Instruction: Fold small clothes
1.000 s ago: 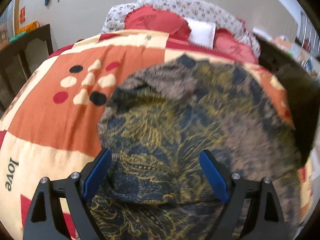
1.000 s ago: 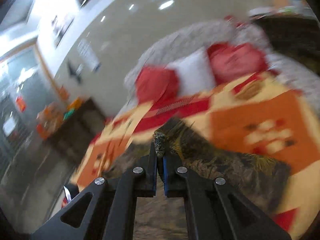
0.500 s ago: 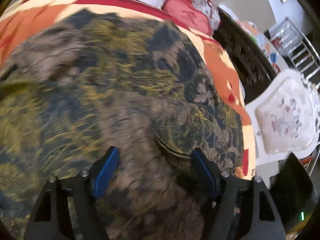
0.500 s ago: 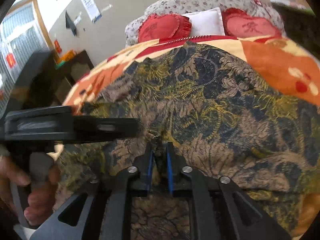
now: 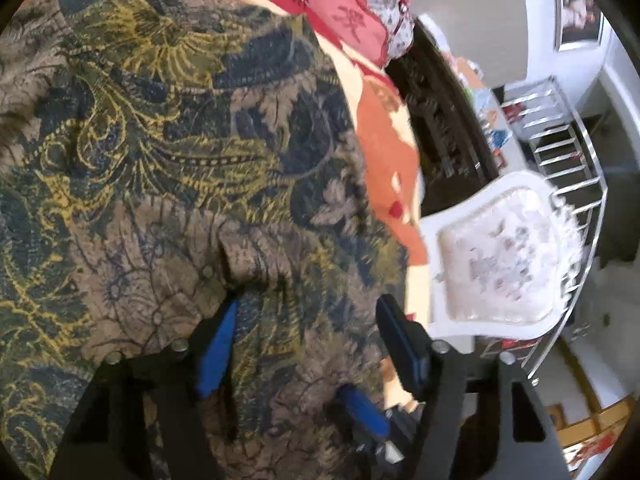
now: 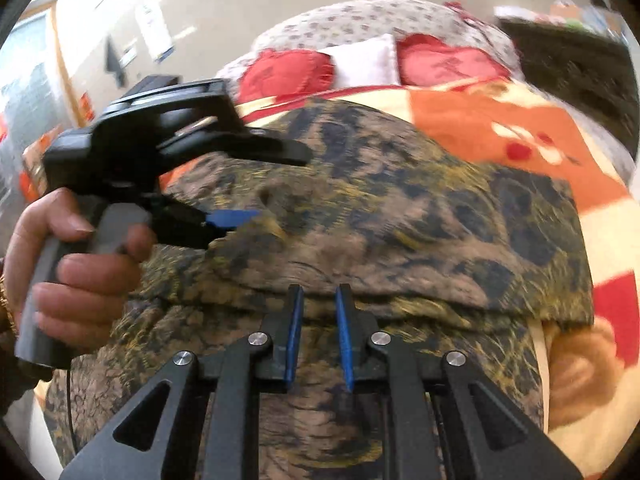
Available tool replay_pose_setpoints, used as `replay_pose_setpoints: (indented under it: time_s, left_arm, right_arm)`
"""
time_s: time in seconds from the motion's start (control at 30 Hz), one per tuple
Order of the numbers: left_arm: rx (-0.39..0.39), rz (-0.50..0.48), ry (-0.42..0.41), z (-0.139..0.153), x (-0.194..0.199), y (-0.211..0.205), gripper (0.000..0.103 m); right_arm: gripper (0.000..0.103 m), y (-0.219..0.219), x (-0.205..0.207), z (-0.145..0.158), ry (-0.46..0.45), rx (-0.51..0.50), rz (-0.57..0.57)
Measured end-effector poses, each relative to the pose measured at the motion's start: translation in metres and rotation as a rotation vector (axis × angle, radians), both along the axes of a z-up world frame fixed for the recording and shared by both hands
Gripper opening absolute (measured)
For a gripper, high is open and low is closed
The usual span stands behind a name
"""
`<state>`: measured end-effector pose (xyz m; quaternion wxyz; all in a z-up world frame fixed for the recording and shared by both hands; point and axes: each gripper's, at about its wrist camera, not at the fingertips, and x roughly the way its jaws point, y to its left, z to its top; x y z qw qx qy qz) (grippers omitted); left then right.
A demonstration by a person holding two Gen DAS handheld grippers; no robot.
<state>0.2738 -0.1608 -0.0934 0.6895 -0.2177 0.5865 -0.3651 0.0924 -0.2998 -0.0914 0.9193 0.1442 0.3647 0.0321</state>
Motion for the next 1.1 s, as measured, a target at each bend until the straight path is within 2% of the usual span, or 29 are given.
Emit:
replay_pose_setpoints:
  time_s: [0.1,0.17,0.27,0.33,0.4,0.5,0.67,0.7,0.77,0.83,0.87,0.97,1.1]
  left_arm:
    - [0.054,-0.059,-0.031,0.0,-0.009,-0.008,0.066]
    - [0.088,-0.072,-0.067,0.004,-0.014,-0.01,0.063]
    - [0.138,-0.02,-0.118,0.01,-0.013,-0.006,0.059]
    - [0.082,0.023,-0.1,0.01,-0.013,0.005,0.062]
    - [0.005,-0.043,-0.048,0.003,-0.019,0.004,0.062]
    - [0.004,-0.115,-0.074,0.002,-0.033,-0.004,0.063]
    - [0.006,-0.015,-0.065,0.002,-0.022,0.008,0.063]
    - [0.017,0.009,-0.074,0.004,-0.021,0.009,0.061]
    - [0.048,0.026,-0.094,0.007,-0.022,0.011,0.044]
    - [0.103,0.026,-0.109,0.005,-0.022,0.006,0.007]
    - [0.13,0.034,-0.119,0.003,-0.025,0.006,0.003]
    - [0.145,0.07,-0.152,0.007,-0.03,0.008,0.003]
    - [0.147,0.128,-0.231,0.037,-0.04,0.035,0.002]
  right_arm:
    - [0.018,-0.009,0.003,-0.004,0.019,0.043,-0.015]
    - [0.018,-0.007,0.005,-0.004,0.024,0.024,-0.016]
    - [0.018,0.005,0.008,0.0,0.033,-0.048,-0.012]
    - [0.018,0.013,0.009,0.001,0.038,-0.101,-0.012]
    - [0.018,0.018,0.009,0.0,0.043,-0.135,-0.008]
    - [0.018,0.021,0.009,0.0,0.047,-0.153,-0.005]
    - [0.018,0.021,0.009,-0.001,0.048,-0.159,-0.003]
    - [0.018,0.021,0.009,-0.001,0.049,-0.164,-0.004]
    - [0.018,0.024,0.007,-0.001,0.051,-0.177,-0.004]
    - [0.018,0.025,0.008,-0.001,0.056,-0.19,-0.004]
    - [0.018,0.026,0.009,-0.002,0.058,-0.195,-0.005]
    - [0.018,0.027,0.009,-0.003,0.062,-0.202,-0.006]
    - [0.018,0.03,0.01,-0.002,0.064,-0.22,-0.01]
